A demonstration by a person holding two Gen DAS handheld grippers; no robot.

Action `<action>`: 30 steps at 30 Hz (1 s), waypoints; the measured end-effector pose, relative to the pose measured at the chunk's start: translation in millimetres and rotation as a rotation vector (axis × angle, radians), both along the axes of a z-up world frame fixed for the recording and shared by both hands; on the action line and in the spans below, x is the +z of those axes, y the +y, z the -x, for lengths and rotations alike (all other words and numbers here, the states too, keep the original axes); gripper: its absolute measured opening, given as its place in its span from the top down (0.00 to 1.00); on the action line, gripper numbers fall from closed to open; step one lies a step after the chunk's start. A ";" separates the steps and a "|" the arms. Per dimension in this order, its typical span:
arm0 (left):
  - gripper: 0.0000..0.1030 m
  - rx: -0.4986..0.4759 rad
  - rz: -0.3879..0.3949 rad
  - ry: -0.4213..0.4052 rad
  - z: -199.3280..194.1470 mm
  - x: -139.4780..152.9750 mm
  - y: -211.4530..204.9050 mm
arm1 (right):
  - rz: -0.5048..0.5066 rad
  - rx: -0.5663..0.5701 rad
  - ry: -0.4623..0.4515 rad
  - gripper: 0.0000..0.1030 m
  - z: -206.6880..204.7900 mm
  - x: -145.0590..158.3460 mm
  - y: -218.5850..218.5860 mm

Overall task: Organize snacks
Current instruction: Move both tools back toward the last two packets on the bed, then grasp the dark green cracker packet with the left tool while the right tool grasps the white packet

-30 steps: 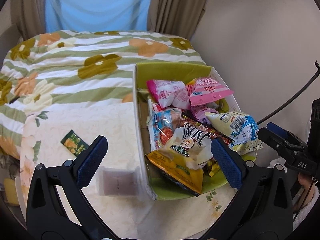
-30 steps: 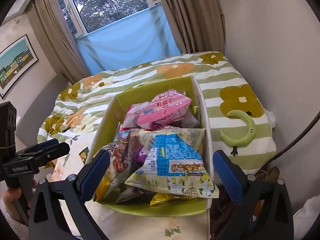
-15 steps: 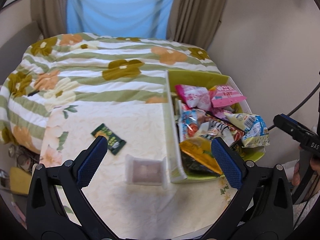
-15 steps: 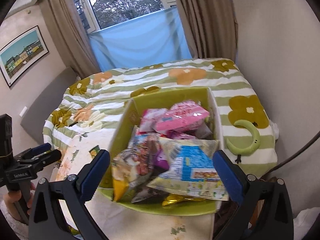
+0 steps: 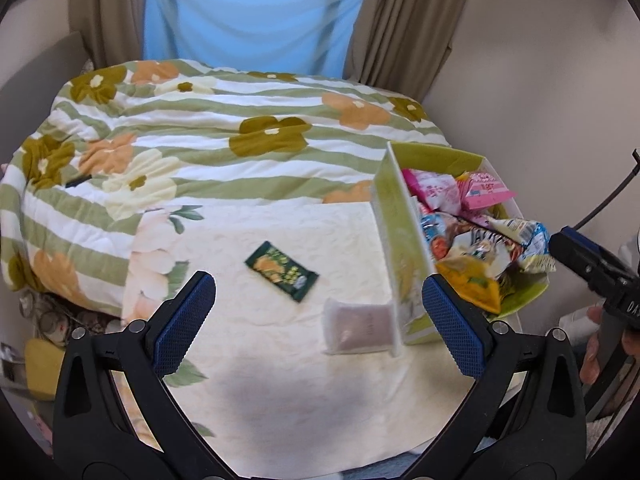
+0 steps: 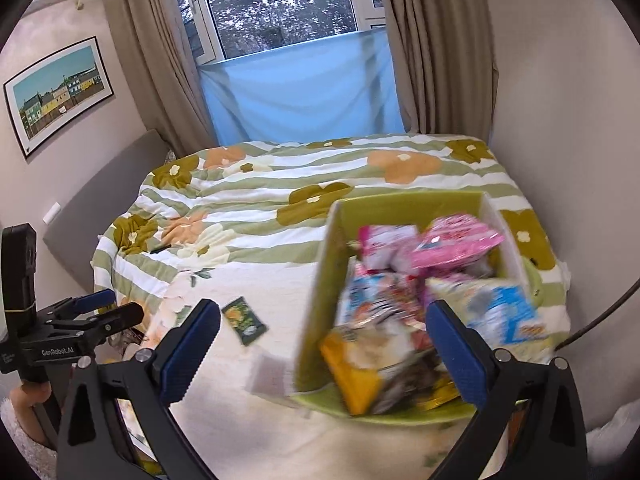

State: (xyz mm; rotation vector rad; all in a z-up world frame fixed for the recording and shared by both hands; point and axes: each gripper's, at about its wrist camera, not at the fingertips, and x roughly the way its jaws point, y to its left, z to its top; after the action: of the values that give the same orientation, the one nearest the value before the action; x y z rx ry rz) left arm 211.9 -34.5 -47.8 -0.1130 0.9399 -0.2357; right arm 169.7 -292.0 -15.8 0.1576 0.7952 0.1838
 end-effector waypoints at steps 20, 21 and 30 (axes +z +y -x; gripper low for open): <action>0.01 -0.181 0.038 0.152 -59.7 -74.4 77.6 | 0.030 -0.273 0.183 0.01 20.3 -73.9 118.4; 0.01 -0.180 0.040 0.161 -64.1 -79.2 77.2 | 0.028 -0.291 0.191 0.01 21.7 -80.1 120.7; 0.01 -0.167 0.030 0.237 -106.0 -138.2 33.5 | 0.047 -0.359 0.210 0.01 20.2 -123.6 128.5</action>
State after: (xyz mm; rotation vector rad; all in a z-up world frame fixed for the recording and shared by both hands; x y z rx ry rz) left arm 317.9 -1.1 -186.0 -0.0912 1.1832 -0.3972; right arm 149.5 -163.5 -139.5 0.2756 0.9643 -0.1937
